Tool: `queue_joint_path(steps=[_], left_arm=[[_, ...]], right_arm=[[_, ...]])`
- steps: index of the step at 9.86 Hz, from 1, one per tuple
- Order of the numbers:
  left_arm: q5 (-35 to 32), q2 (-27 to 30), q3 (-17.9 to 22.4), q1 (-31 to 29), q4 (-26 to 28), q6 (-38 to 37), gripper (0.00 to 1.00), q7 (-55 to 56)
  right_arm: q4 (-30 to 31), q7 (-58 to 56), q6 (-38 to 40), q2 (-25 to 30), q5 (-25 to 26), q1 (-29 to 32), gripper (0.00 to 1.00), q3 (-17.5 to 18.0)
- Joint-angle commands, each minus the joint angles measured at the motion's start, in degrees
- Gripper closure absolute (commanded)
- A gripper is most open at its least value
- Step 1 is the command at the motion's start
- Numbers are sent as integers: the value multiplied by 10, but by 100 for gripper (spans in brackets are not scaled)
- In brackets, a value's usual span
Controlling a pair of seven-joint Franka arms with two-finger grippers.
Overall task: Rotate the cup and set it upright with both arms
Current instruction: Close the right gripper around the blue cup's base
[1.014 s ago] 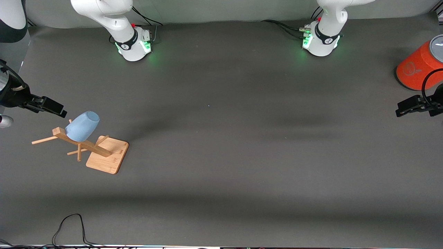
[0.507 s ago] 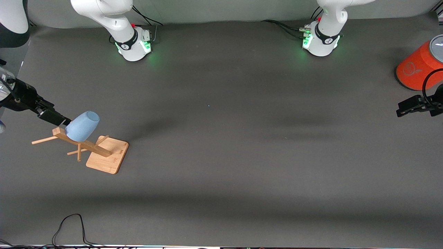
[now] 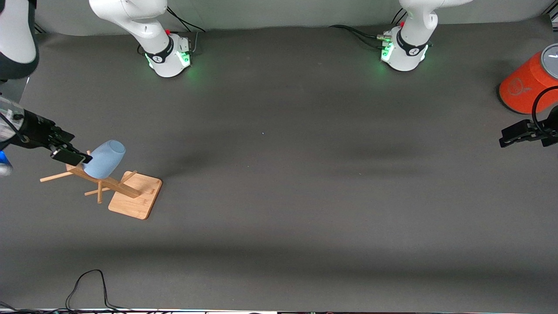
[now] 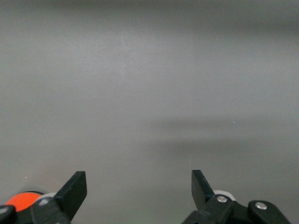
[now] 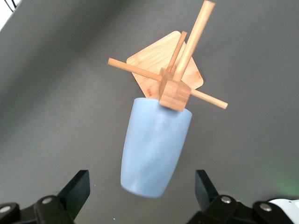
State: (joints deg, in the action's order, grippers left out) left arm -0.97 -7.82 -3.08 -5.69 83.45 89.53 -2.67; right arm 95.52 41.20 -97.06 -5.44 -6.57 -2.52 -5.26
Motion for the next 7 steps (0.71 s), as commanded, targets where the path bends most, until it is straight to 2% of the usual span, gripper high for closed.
queue_joint_path(steps=[1, 7], left_arm=[[11, 1, 2, 1, 0, -7, 0, 5], [6, 1, 2, 2, -2, -5, 0, 6]], right_arm=[[56, -2, -50, 6, -9, -3, 0, -3], [74, -13, -79, -26, -9, -1, 0, -3]])
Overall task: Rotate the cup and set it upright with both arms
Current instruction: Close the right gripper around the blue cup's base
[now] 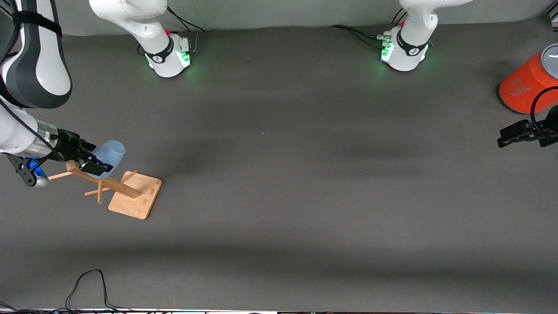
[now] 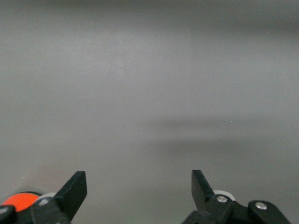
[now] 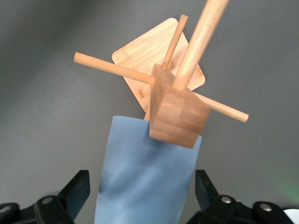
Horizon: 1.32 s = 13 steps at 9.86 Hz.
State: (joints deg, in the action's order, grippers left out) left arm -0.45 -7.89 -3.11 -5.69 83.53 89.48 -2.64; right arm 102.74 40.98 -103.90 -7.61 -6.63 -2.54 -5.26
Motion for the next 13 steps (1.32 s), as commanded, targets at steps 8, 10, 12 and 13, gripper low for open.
queue_joint_path(steps=[8, 10, 12, 13], left_arm=[[-1, 1, 2, 3, -3, -7, 0, 10], [-2, 1, 2, 3, -3, -8, 0, 15], [-2, 1, 2, 3, -4, -8, 0, 15], [-2, 1, 2, 3, -4, -8, 0, 15]], right_arm=[[-2, -46, -3, -6, -8, -1, 58, -3], [-16, -44, 27, 0, -9, -3, 58, -3], [-41, -39, 56, 2, -10, -4, 58, -3], [-48, -37, 68, 6, -10, -6, 58, -2]])
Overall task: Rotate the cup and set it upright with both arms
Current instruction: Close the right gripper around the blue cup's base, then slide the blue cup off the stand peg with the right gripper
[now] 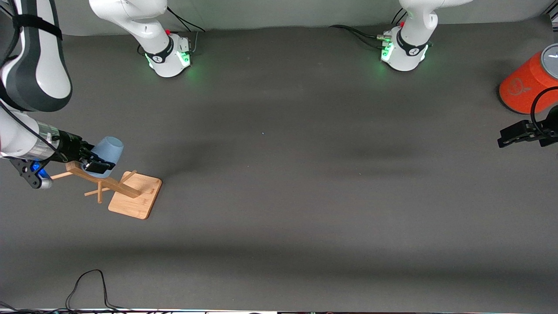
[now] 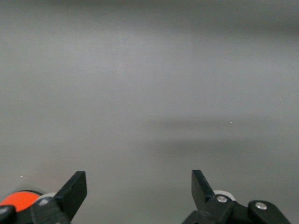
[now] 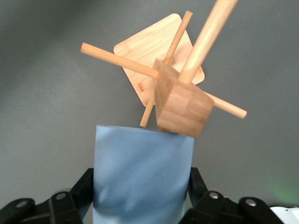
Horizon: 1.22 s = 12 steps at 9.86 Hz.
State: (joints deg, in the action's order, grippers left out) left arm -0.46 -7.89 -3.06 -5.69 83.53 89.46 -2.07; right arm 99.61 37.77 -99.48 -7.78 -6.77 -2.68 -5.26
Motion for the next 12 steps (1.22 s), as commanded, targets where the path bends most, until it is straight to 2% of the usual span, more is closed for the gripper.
queue_joint_path(steps=[1, 3, 8, 12], left_arm=[[-2, 1, 2, 4, -4, -8, 0, 11], [-3, 1, 2, 5, -5, -8, 0, 18], [-3, 2, 3, 0, -6, -11, 0, 10], [-3, 2, 6, -5, -4, -17, 0, 6]], right_arm=[[-20, -5, 28, 14, -9, -6, 58, 1], [-19, 1, 36, 27, -30, -7, 58, 3], [-19, 48, 61, 44, -36, -59, 58, 3], [-19, 202, 49, 46, -47, -163, 58, 3]])
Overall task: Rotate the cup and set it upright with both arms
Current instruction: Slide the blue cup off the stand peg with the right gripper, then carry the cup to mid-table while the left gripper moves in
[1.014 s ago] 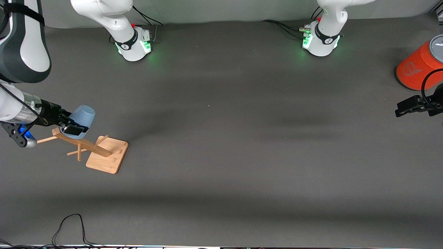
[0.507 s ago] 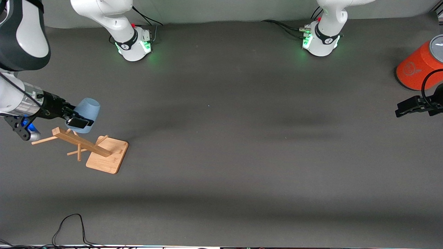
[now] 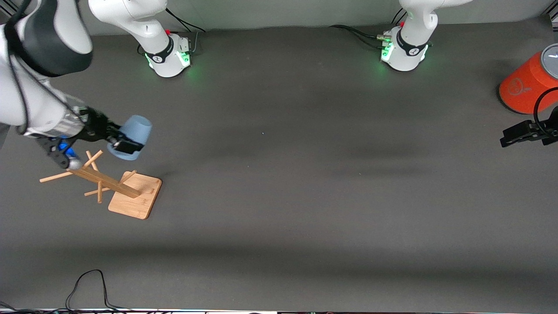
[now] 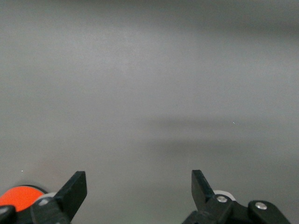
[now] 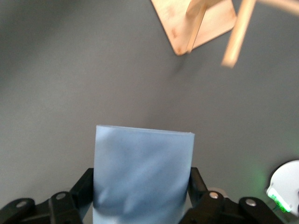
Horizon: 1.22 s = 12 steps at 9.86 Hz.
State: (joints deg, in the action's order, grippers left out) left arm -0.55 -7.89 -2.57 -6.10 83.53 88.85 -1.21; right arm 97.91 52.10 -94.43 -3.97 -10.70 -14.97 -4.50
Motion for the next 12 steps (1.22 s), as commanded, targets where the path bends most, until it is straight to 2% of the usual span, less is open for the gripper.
queue_joint_path(steps=[1, 3, 6, 9, 12], left_arm=[[-2, 2, 2, -1, -3, -10, 0, -4], [-2, 0, 2, -21, -2, -8, 0, -12], [-3, -7, 2, -36, 0, -2, 0, -32], [-10, -22, 2, -42, 1, 6, 0, -32], [-10, -28, 2, -42, 6, 5, 0, -32]], right_arm=[[-2, 107, -17, 8, -7, -72, 58, -4], [1, 212, -58, -3, -5, -144, 58, -4], [-1, 383, -131, -52, 2, -254, 58, -5], [-15, 538, -210, -139, 44, -345, 58, -5], [-118, 674, -213, -276, 69, -390, 58, -6]])
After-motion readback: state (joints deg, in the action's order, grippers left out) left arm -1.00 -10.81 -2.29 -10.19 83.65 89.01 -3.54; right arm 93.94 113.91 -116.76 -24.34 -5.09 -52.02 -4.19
